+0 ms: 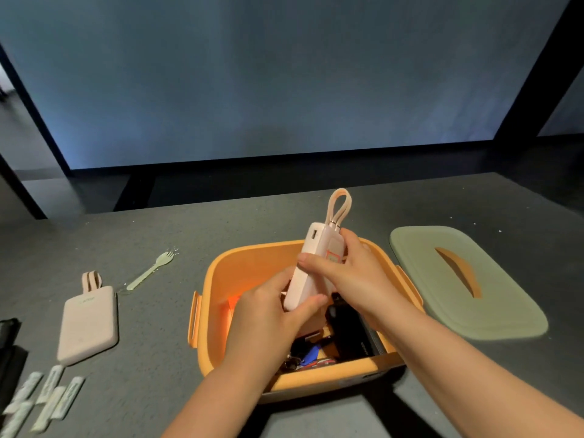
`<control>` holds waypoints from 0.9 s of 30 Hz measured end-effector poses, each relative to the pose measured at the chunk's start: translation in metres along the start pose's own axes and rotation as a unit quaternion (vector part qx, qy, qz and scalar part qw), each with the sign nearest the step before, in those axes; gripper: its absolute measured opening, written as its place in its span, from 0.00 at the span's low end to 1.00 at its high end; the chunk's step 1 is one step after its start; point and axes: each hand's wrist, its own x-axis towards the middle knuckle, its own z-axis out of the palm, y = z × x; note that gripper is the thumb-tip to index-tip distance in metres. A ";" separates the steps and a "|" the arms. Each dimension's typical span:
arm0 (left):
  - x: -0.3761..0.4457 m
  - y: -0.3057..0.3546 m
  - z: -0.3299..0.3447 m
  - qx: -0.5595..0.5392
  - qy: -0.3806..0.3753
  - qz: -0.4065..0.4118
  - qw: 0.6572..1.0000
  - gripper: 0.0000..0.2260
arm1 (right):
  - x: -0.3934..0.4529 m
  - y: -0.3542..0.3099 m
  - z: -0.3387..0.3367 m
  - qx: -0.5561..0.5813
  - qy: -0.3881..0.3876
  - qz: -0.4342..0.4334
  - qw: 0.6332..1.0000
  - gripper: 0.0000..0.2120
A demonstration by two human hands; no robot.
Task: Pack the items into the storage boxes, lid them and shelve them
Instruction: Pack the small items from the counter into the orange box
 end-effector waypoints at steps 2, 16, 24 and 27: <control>0.000 -0.009 -0.005 0.031 -0.022 -0.022 0.999 0.14 | 0.003 0.004 -0.009 -0.053 -0.002 0.001 0.999 0.36; -0.010 -0.049 -0.024 0.235 0.028 0.007 0.972 0.22 | 0.015 0.043 -0.016 -0.468 -0.087 0.101 0.874 0.38; -0.009 -0.047 -0.022 0.241 0.036 -0.004 0.970 0.13 | 0.014 0.043 -0.013 -0.510 -0.136 0.146 0.837 0.40; -0.010 -0.050 -0.021 0.237 0.040 -0.002 0.971 0.13 | 0.016 0.044 -0.012 -0.519 -0.142 0.145 0.830 0.40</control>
